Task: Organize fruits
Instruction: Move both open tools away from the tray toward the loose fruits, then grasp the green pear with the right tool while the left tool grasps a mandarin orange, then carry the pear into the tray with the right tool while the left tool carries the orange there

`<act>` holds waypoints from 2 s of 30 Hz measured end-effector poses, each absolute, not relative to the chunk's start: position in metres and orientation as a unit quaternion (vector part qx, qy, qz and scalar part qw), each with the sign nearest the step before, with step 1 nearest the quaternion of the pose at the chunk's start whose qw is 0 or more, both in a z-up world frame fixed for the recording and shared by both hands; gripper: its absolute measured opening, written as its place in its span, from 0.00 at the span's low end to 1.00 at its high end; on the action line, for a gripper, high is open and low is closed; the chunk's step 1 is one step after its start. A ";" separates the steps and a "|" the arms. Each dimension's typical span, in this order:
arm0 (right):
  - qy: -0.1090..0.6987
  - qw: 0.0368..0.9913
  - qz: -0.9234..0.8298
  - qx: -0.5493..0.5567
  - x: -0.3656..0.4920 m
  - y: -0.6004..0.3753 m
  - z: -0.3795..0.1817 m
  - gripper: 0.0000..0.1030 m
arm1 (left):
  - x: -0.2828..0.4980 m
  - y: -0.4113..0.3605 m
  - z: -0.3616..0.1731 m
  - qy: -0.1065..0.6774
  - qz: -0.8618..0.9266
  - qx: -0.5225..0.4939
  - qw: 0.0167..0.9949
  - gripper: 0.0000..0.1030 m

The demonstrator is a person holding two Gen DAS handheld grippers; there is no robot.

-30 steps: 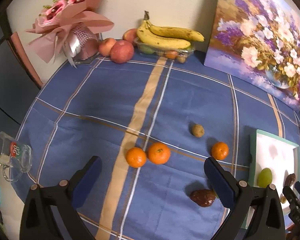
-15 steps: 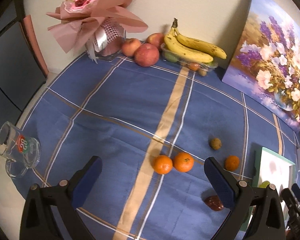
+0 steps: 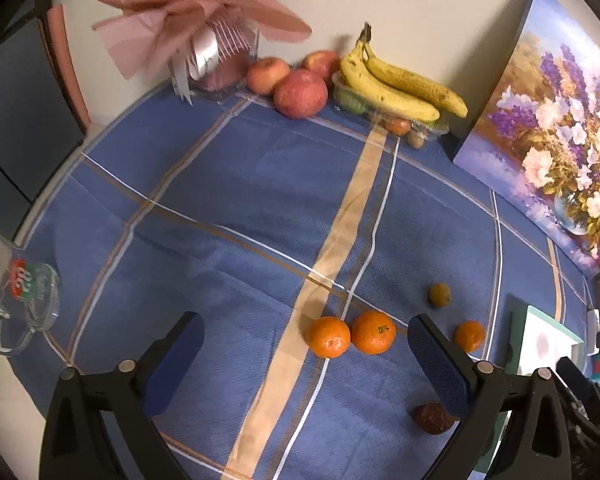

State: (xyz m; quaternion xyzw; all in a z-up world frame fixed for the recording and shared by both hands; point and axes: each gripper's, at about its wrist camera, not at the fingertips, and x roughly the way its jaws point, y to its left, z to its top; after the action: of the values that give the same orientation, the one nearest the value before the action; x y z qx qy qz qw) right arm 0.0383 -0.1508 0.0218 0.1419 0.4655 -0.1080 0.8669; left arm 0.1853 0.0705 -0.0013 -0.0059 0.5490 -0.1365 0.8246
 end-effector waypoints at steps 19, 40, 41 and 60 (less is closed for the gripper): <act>0.556 0.813 -0.104 0.140 0.063 -0.139 -0.053 0.49 | 0.202 0.056 -0.065 0.615 -0.140 -0.027 0.776 0.69; 0.560 0.811 -0.085 0.147 0.065 -0.132 -0.065 0.39 | 0.199 0.052 -0.054 0.609 -0.155 -0.039 0.777 0.34; 0.558 0.812 -0.085 0.148 0.062 -0.133 -0.062 0.39 | 0.198 0.053 -0.049 0.603 -0.156 -0.040 0.781 0.34; 0.522 0.829 -0.126 0.156 0.007 -0.164 -0.010 0.39 | 0.164 0.037 0.012 0.540 -0.168 -0.002 0.824 0.34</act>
State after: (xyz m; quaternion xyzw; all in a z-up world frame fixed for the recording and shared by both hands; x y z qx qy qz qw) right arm 0.0074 -0.1636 -0.0095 0.1559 0.5217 -0.1256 0.8293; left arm 0.1644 0.0374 0.0121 -0.0024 0.5403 -0.1682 0.8245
